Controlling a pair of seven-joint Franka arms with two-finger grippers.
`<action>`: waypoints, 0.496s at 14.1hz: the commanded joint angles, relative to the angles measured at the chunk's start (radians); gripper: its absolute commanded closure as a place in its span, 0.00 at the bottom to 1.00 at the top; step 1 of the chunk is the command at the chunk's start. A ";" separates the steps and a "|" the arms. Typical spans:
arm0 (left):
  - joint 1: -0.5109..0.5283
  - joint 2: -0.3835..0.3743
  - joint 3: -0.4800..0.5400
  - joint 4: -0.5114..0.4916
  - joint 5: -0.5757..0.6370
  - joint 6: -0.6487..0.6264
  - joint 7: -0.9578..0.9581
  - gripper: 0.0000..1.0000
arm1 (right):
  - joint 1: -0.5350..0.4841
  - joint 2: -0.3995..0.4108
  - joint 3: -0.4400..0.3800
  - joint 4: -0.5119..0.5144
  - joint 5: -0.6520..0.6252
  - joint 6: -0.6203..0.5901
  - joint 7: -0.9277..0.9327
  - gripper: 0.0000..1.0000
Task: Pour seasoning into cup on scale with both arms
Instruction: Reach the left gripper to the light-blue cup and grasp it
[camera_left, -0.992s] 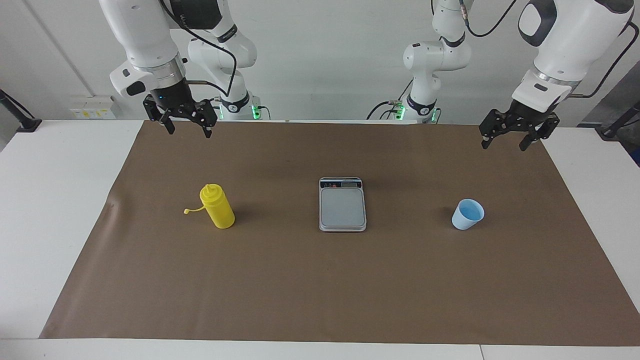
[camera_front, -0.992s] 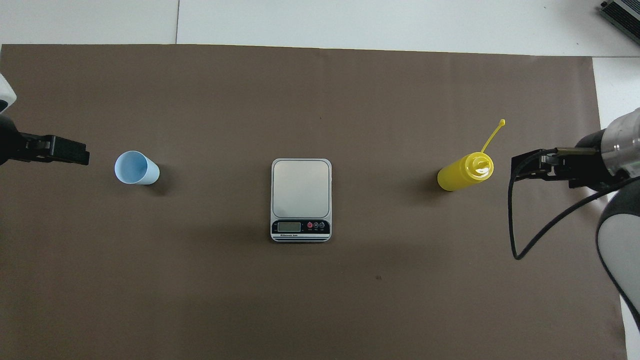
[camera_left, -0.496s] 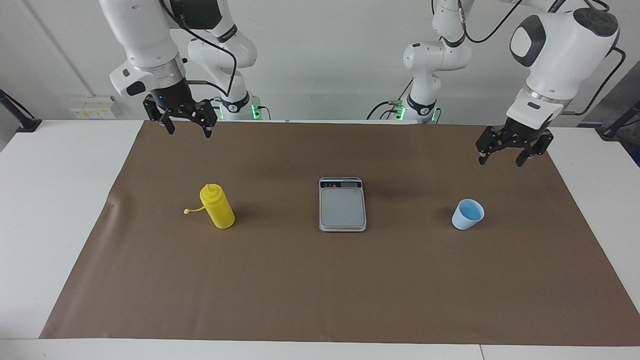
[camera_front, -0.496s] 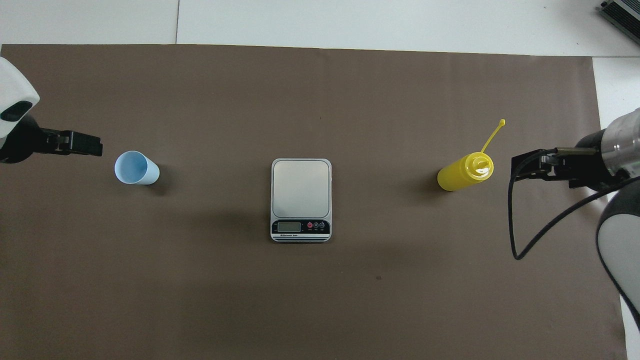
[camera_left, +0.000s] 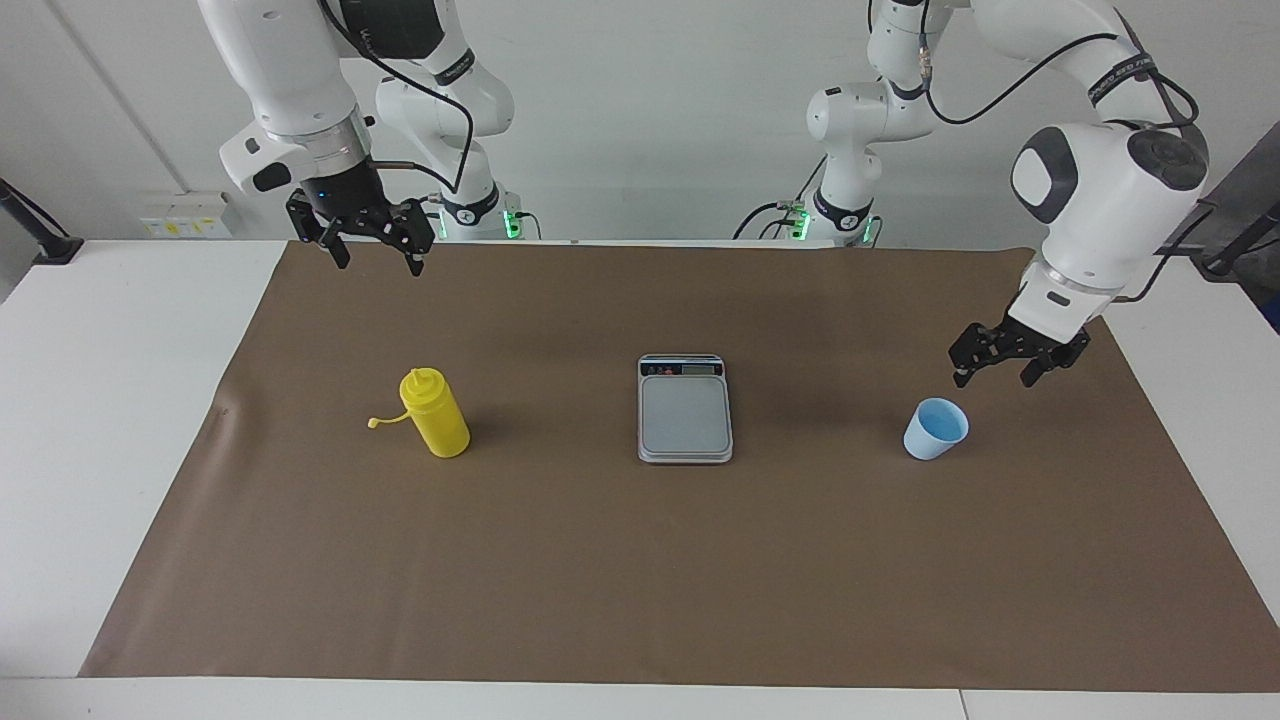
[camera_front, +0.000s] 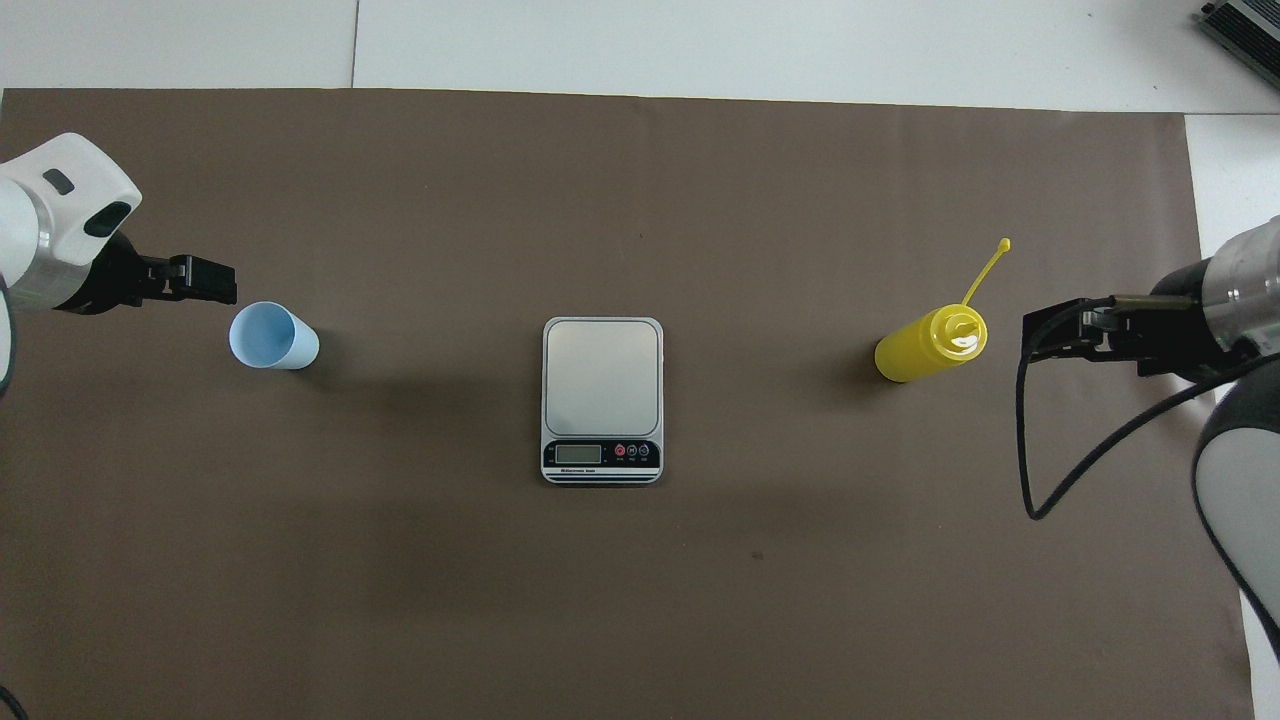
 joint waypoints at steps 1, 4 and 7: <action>0.031 -0.018 -0.007 -0.121 -0.009 0.146 -0.014 0.00 | -0.010 -0.023 0.006 -0.026 -0.003 0.008 -0.001 0.00; 0.049 -0.024 -0.007 -0.204 -0.009 0.234 -0.015 0.00 | -0.010 -0.021 0.006 -0.026 -0.003 0.008 -0.001 0.00; 0.054 -0.014 -0.007 -0.270 -0.011 0.332 -0.015 0.00 | -0.010 -0.021 0.006 -0.026 -0.003 0.008 -0.001 0.00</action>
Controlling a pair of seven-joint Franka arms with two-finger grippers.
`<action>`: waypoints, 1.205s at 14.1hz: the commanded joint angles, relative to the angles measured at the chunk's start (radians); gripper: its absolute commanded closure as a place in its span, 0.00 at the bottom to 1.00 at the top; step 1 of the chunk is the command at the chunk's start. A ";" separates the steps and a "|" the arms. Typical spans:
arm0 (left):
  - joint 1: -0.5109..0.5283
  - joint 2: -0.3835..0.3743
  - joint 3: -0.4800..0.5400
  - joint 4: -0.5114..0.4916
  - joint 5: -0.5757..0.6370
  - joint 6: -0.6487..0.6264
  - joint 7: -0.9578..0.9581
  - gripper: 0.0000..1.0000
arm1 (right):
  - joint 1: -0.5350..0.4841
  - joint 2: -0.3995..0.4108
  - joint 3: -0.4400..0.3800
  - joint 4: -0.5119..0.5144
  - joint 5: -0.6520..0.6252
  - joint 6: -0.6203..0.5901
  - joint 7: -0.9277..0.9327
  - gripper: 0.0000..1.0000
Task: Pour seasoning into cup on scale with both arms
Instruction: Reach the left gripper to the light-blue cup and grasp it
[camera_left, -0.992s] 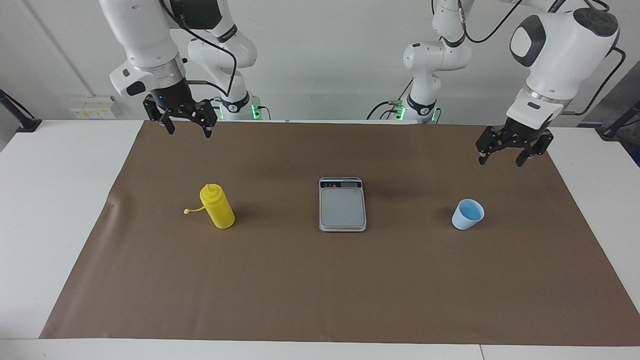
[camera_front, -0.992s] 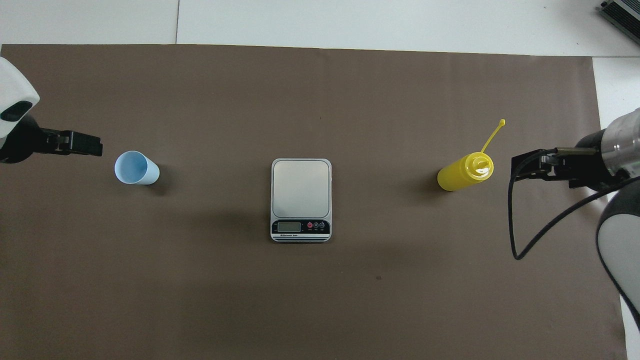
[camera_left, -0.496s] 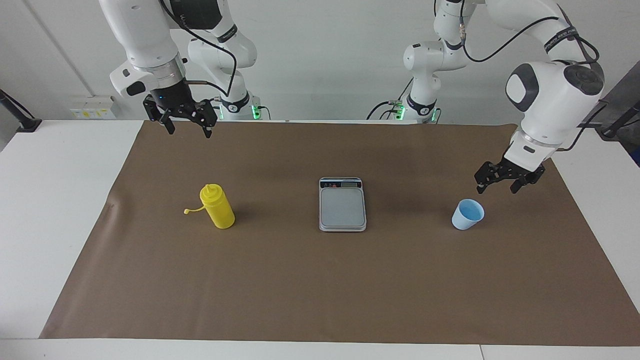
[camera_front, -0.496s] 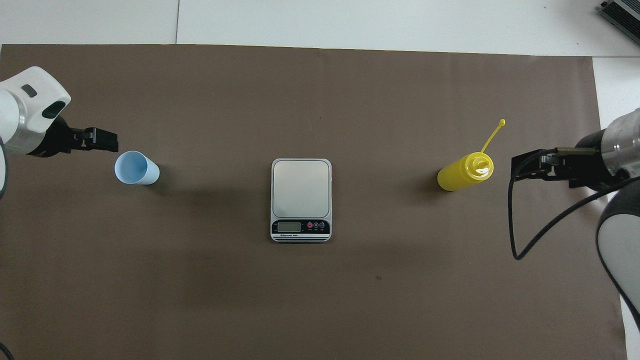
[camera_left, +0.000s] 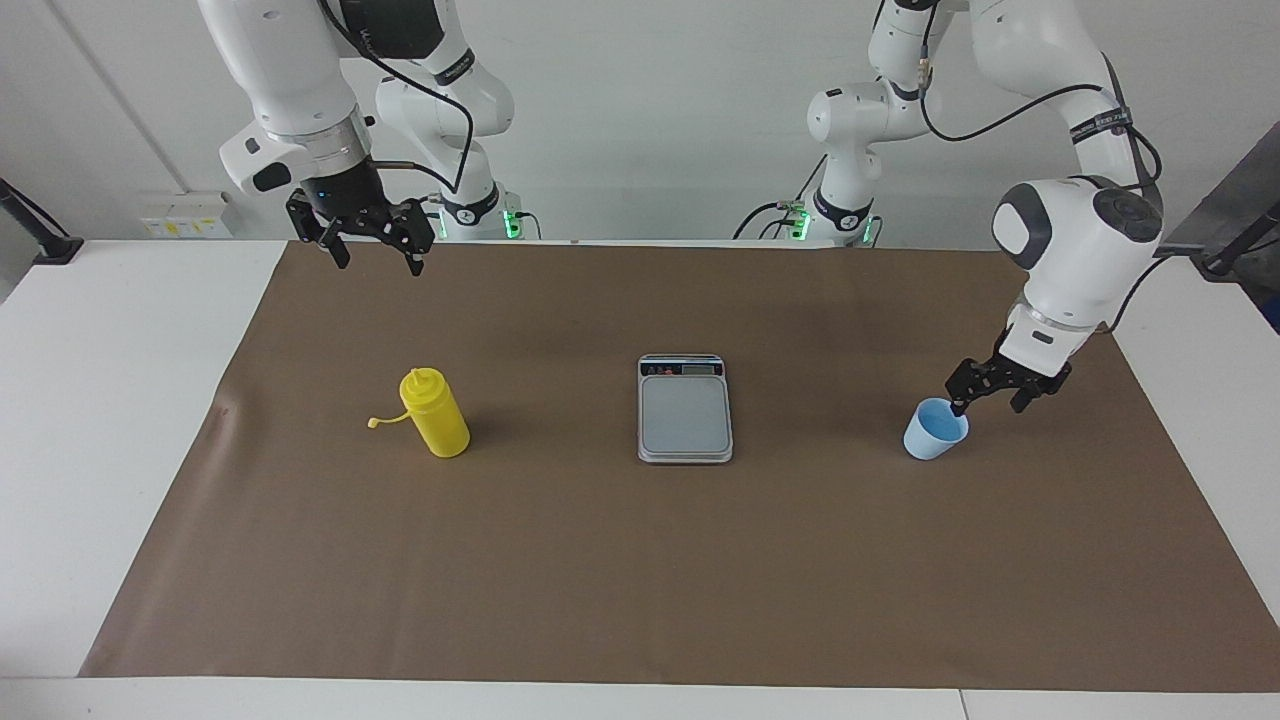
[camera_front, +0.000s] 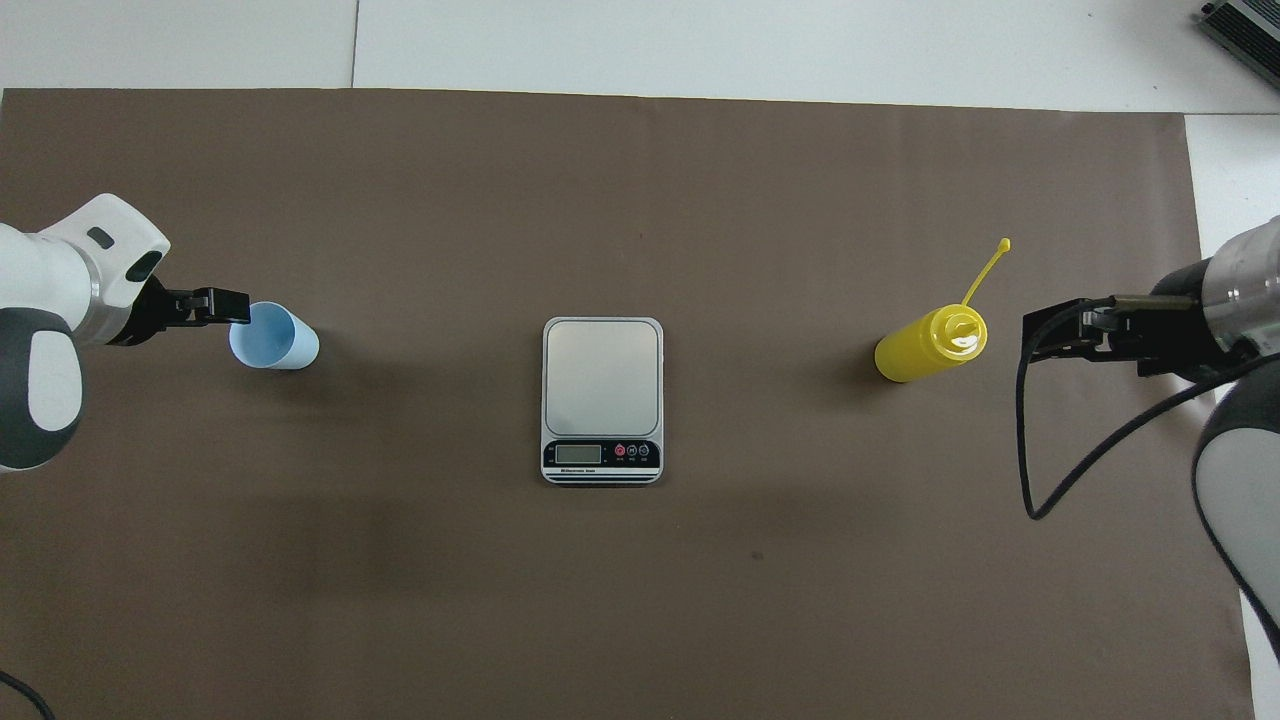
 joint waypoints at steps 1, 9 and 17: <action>0.012 -0.017 -0.008 -0.087 -0.011 0.095 -0.012 0.00 | -0.010 -0.021 0.006 -0.026 -0.003 0.008 -0.001 0.00; -0.005 0.063 -0.010 -0.095 -0.009 0.164 -0.060 0.29 | -0.010 -0.023 0.006 -0.026 -0.003 0.008 -0.001 0.00; -0.005 0.069 -0.010 -0.051 0.031 0.084 -0.048 1.00 | -0.010 -0.023 0.006 -0.026 -0.003 0.008 -0.001 0.00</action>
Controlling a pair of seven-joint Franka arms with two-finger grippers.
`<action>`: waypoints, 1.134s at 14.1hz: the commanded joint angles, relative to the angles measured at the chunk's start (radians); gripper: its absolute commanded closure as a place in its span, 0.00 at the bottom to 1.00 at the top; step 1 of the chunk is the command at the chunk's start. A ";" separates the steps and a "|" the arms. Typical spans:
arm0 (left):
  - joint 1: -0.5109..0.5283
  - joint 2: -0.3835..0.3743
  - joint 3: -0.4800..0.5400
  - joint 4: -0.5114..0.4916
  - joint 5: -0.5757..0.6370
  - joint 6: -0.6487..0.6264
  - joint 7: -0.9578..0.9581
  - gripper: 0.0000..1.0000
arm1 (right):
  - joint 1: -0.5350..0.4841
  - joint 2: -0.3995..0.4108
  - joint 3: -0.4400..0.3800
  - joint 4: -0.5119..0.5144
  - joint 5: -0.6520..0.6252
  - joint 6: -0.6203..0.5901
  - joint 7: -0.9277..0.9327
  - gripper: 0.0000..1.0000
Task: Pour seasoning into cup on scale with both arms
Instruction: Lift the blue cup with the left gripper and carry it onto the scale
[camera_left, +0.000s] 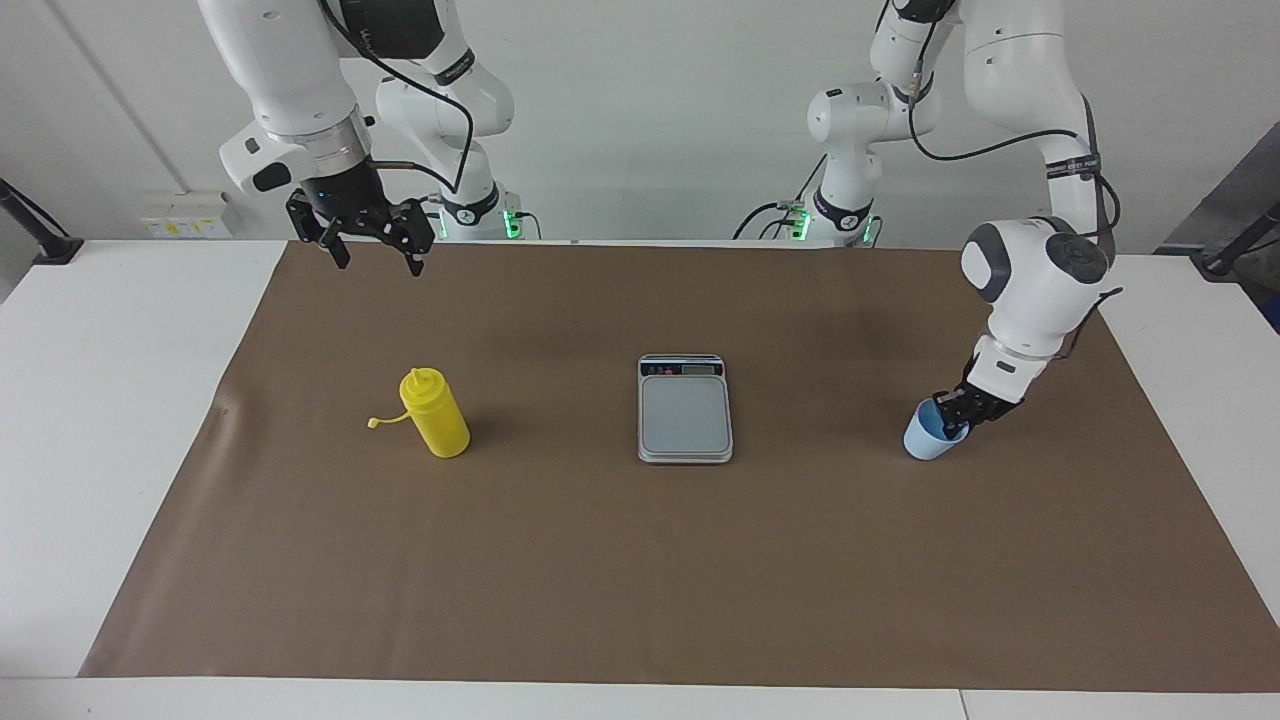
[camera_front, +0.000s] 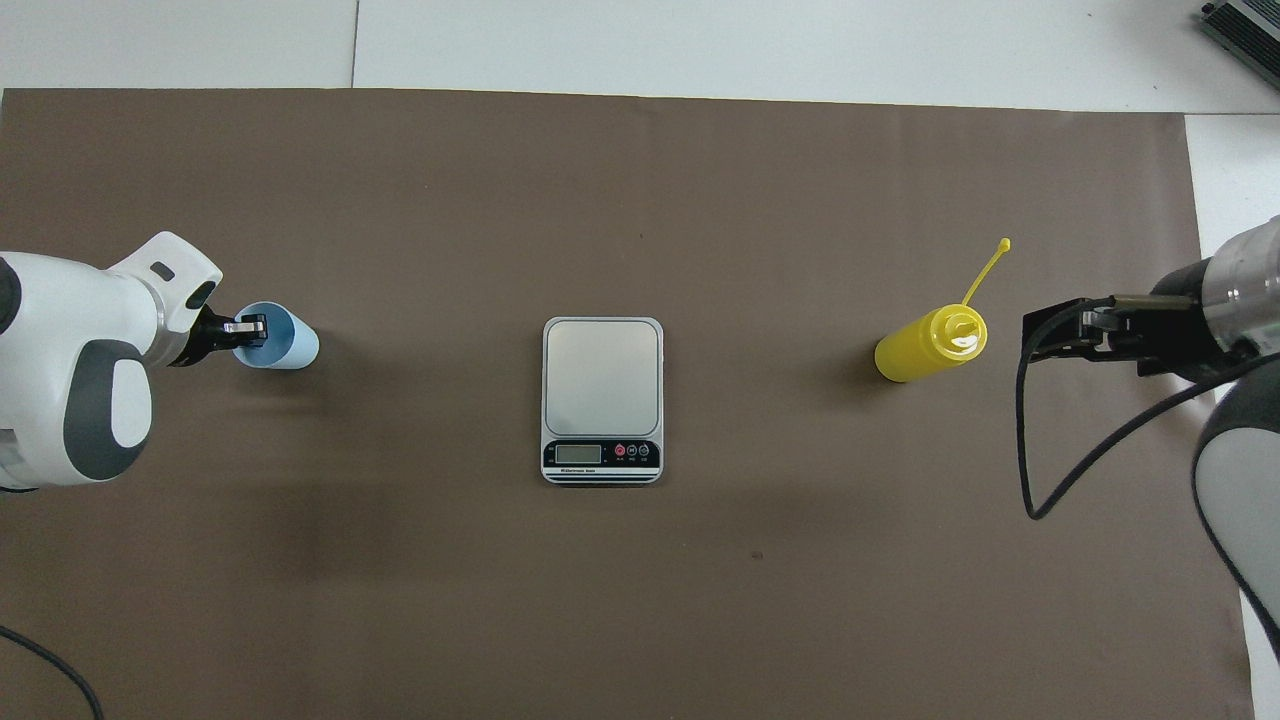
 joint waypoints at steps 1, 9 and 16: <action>-0.004 0.013 0.003 0.081 0.021 -0.109 0.000 1.00 | -0.010 -0.023 0.006 -0.026 -0.003 0.008 -0.001 0.00; -0.064 0.032 -0.024 0.469 -0.046 -0.541 -0.140 1.00 | -0.010 -0.021 0.006 -0.026 -0.003 0.008 -0.001 0.00; -0.344 0.032 -0.024 0.442 -0.046 -0.466 -0.515 1.00 | -0.010 -0.021 0.006 -0.026 -0.003 0.008 -0.001 0.00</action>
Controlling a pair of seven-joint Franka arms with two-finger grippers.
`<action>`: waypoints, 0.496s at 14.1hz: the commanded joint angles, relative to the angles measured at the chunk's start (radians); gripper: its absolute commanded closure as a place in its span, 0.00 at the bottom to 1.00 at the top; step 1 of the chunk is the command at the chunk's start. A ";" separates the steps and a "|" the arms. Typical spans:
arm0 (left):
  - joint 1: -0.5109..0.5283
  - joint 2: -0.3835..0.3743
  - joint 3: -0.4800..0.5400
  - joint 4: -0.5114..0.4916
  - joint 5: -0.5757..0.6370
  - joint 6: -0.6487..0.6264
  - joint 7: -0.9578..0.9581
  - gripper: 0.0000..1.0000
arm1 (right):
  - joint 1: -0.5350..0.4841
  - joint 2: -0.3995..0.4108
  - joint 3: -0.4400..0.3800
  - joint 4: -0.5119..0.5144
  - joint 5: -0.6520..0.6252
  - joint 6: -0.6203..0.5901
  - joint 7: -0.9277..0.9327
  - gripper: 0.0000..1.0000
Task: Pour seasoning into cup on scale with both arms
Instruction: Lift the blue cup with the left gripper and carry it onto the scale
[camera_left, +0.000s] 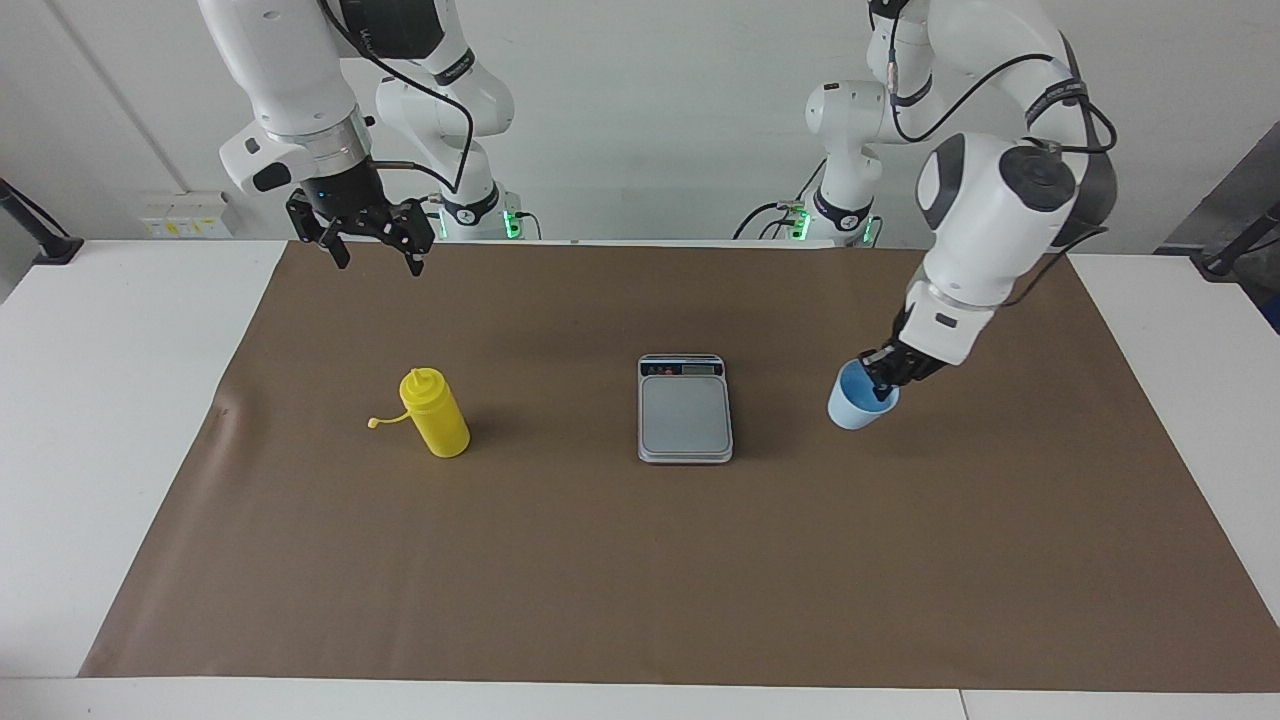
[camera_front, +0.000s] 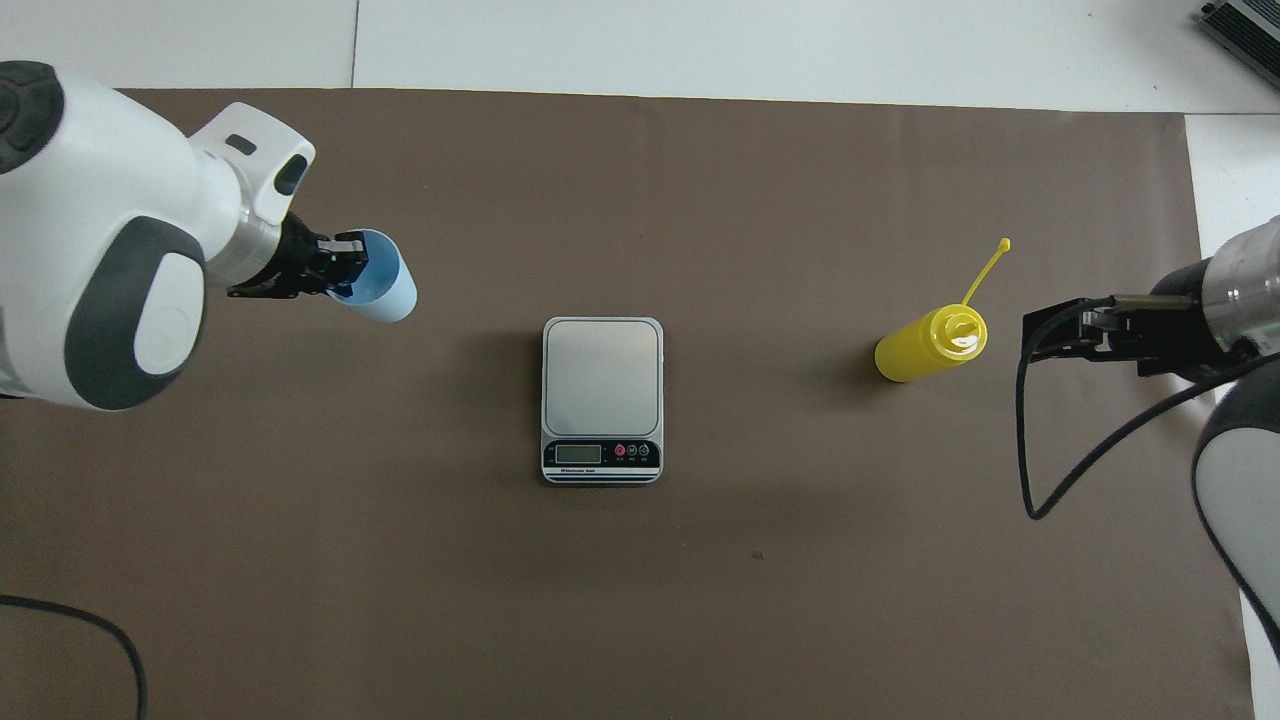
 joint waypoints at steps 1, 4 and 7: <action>-0.095 0.008 0.018 -0.017 -0.011 0.055 -0.119 1.00 | -0.010 -0.021 0.006 -0.026 -0.003 0.008 -0.001 0.00; -0.176 0.013 0.018 -0.057 -0.011 0.160 -0.242 1.00 | -0.010 -0.021 0.006 -0.026 -0.003 0.008 -0.001 0.00; -0.236 0.045 0.021 -0.080 -0.001 0.201 -0.322 1.00 | -0.010 -0.023 0.006 -0.026 -0.003 0.008 -0.001 0.00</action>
